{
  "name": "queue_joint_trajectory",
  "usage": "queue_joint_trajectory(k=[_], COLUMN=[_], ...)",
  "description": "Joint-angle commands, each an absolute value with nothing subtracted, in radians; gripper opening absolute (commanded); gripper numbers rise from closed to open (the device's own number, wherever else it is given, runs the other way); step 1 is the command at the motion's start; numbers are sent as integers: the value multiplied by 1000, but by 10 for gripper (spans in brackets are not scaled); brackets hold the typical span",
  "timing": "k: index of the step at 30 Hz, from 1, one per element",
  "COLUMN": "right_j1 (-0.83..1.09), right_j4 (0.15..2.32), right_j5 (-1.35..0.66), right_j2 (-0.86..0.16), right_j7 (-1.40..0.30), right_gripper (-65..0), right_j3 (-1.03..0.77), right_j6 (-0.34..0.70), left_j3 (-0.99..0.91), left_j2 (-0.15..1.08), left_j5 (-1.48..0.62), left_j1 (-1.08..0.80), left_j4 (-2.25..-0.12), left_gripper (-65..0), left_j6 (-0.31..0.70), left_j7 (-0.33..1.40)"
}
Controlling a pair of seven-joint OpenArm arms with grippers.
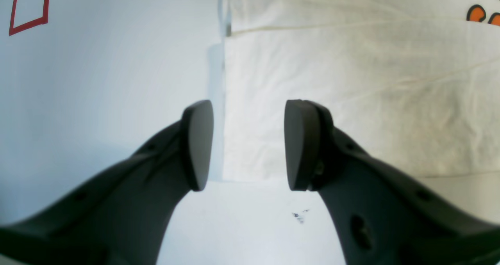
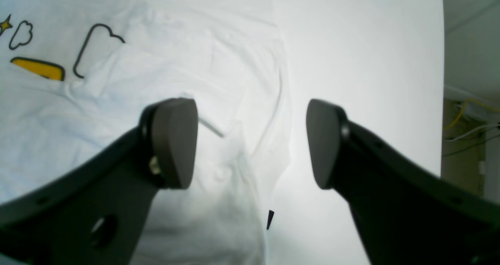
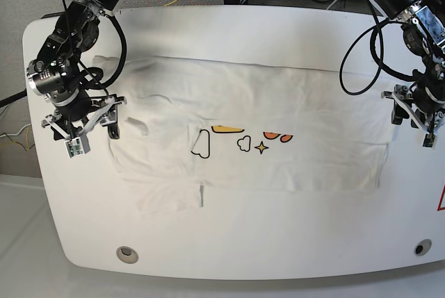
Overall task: Fold the T-shirt properly
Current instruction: 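Move both grippers down onto the shirt's collar-side corners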
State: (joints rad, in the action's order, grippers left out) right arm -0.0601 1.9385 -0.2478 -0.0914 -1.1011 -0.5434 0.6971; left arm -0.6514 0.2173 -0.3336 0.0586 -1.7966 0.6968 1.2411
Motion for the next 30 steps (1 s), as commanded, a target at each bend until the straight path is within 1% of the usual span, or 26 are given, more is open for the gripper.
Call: queue_joint_trajectory(k=[1,7,13,15,23,25,30], right_j1=[-75,-75,-85,-93,-137,-186,-233], right_j4=[1952,1894,1789,1740,1571,1469,1359], right_j5=[-269,-287,-310,-314,-317,-301,-290], right_j2=[-163,-186,-212,-231,-263,-283,-299], right_j7=[-1070,-1044,-988,-963,-870,-848,-821], right_gripper=[-231,-233,-232,-232,-233,-233,-233], right_j3=[-607,-624,-624,-637,-625,-613,-572], right_j6=[606,575,580,570,588,593,599], left_j3=[-513,-437,-393,-365,-343,-327,-334], left_j2=[260,273,274,274,272,273,274], left_j5=[-345,-335,-325,-335,-333,-340,-342], left_j1=[66,61,55,54,46,43,43], left_j4=[-1832,-1842,-1854,-1856,-1871,-1877,-1875], left_gripper=[-371,-373,-374,-375,-379,-372,-370], left_j6=[698,698,698,691,698,698,698], left_j7=[1188,1175,1163,1153,1149,1156,1167])
